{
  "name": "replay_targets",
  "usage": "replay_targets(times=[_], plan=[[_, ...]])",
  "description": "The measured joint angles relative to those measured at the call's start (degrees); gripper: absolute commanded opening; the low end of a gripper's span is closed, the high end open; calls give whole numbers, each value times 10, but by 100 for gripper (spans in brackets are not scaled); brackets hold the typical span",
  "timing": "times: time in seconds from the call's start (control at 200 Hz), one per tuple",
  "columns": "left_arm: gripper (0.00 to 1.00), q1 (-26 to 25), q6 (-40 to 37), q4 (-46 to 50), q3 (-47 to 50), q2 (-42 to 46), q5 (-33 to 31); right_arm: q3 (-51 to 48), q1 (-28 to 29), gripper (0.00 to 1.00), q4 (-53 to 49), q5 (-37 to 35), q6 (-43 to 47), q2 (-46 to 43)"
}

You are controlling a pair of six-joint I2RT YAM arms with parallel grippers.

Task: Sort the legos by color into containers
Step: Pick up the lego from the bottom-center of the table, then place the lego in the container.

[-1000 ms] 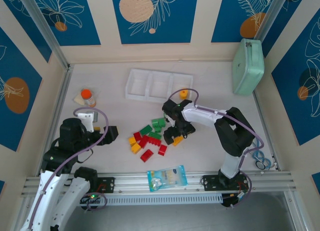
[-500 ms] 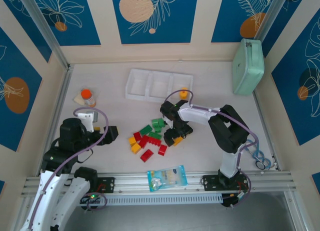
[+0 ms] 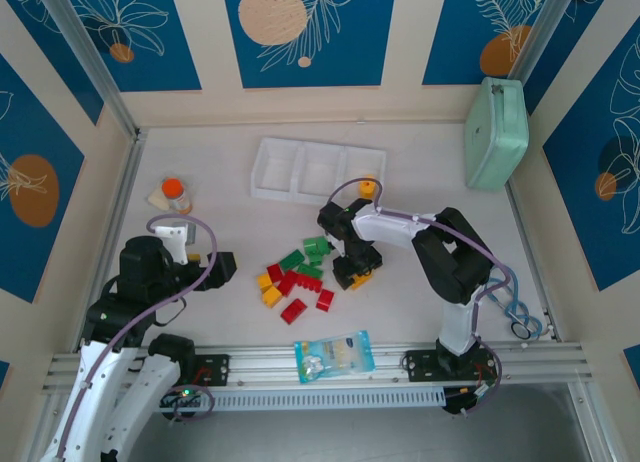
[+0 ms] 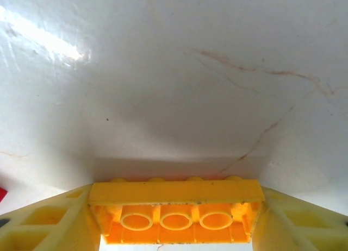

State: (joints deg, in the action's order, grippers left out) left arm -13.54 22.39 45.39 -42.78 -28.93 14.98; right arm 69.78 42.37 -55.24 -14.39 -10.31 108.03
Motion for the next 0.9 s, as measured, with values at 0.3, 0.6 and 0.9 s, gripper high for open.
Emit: replay_targets(times=[0.3,0.6,0.9], plan=[[100,0,0,0,0,0,0,3,-1,45,3,-12,-34,-13],[100,0,0,0,0,0,0,84,-54,44,3,-15,-72,-74],[100,0,0,0,0,0,0,275,-162,41,21,1,-78,-13]])
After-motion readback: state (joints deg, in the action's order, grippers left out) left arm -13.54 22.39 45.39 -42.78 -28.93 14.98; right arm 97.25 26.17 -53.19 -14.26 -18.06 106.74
